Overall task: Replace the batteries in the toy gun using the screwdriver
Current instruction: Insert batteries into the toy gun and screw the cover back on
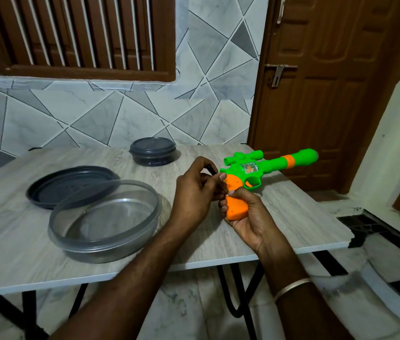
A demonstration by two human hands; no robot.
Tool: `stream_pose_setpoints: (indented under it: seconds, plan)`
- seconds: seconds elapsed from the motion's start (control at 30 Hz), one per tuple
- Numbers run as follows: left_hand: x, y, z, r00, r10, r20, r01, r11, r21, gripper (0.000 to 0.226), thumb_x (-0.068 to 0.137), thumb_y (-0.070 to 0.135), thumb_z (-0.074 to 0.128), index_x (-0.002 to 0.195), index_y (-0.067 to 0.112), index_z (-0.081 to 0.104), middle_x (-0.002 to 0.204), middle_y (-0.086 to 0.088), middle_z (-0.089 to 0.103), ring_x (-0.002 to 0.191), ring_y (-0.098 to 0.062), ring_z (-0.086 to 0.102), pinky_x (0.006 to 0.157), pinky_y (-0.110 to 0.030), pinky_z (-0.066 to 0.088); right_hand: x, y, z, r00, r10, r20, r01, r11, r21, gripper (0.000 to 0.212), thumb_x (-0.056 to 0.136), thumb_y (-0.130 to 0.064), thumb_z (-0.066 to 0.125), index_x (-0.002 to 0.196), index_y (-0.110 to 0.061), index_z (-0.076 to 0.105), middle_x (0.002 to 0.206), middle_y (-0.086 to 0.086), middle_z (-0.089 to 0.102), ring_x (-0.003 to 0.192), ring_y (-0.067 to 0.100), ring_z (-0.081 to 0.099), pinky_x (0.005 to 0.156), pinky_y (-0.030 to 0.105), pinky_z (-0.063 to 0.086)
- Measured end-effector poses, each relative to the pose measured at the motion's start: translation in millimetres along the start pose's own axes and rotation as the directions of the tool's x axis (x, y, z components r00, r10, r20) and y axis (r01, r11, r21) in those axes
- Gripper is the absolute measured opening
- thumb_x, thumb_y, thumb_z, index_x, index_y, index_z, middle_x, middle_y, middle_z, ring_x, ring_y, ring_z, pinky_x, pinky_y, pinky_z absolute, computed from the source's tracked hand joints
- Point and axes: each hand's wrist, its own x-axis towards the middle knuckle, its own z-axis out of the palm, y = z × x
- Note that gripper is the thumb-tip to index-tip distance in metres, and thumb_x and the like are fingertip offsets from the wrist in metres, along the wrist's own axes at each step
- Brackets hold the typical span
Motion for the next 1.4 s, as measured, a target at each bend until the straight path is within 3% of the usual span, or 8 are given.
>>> stream_pose_setpoints:
  seconds: [0.3,0.63,0.77,1.07,1.27,1.4]
  plan:
    - [-2,-4,0,0.995,-0.088,-0.043,0.082,0.987,-0.136,0.011,0.096,0.013,0.067,0.095,0.01,0.057,0.073,-0.02,0.073,0.073,-0.034,0.076,0.07,-0.054,0.063,-1,-1,0,1.0,0.018,0.002,-0.018,1.0,0.003,0.02,0.092,0.0,0.048,0.109,0.002,0.058,0.079,0.014,0.065,0.065,0.015,0.059,0.055,0.021,0.049]
    - [-4,0,3,1.0,0.017,-0.015,-0.017,1.0,0.003,0.014,0.093,0.013,0.07,0.098,0.007,0.058,0.074,-0.012,0.075,0.074,-0.02,0.077,0.07,-0.044,0.065,-2,-1,1,1.0,-0.002,-0.01,0.002,1.0,0.012,0.02,0.091,0.001,0.049,0.108,-0.002,0.057,0.093,0.016,0.059,0.067,0.016,0.057,0.052,0.021,0.049]
    - [-4,1,3,0.999,0.042,-0.006,-0.042,0.998,0.056,0.015,0.092,0.015,0.071,0.097,0.01,0.059,0.077,-0.012,0.076,0.073,-0.018,0.077,0.069,-0.045,0.065,-1,0,0,1.0,-0.011,-0.014,0.011,1.0,-0.011,0.031,0.09,0.0,0.05,0.12,-0.005,0.055,0.098,0.018,0.062,0.069,0.017,0.057,0.053,0.023,0.05]
    - [-1,-4,0,0.991,0.096,0.09,-0.108,0.985,0.134,0.005,0.097,0.017,0.065,0.1,0.017,0.06,0.083,-0.007,0.076,0.078,-0.016,0.076,0.075,-0.047,0.064,1,1,-1,0.999,-0.012,-0.041,0.011,1.0,-0.011,0.033,0.09,-0.001,0.05,0.123,-0.001,0.056,0.084,0.015,0.063,0.064,0.016,0.057,0.052,0.024,0.05]
    - [5,1,2,0.97,0.173,0.168,-0.221,0.918,0.33,0.019,0.099,0.018,0.061,0.117,0.02,0.061,0.093,-0.01,0.076,0.08,-0.019,0.075,0.074,-0.041,0.062,-2,0,2,0.999,-0.044,0.014,0.045,0.998,-0.035,0.024,0.092,0.001,0.048,0.099,-0.011,0.067,0.084,0.008,0.072,0.071,0.016,0.063,0.058,0.024,0.049]
    - [4,6,3,0.96,0.21,0.184,-0.268,0.877,0.399,0.023,0.098,0.021,0.063,0.121,0.023,0.062,0.103,-0.007,0.074,0.084,-0.017,0.073,0.078,-0.034,0.06,-3,0,2,0.999,-0.052,0.003,0.052,0.999,-0.011,0.021,0.093,-0.001,0.049,0.1,-0.012,0.065,0.082,0.007,0.073,0.076,0.018,0.064,0.069,0.029,0.046]
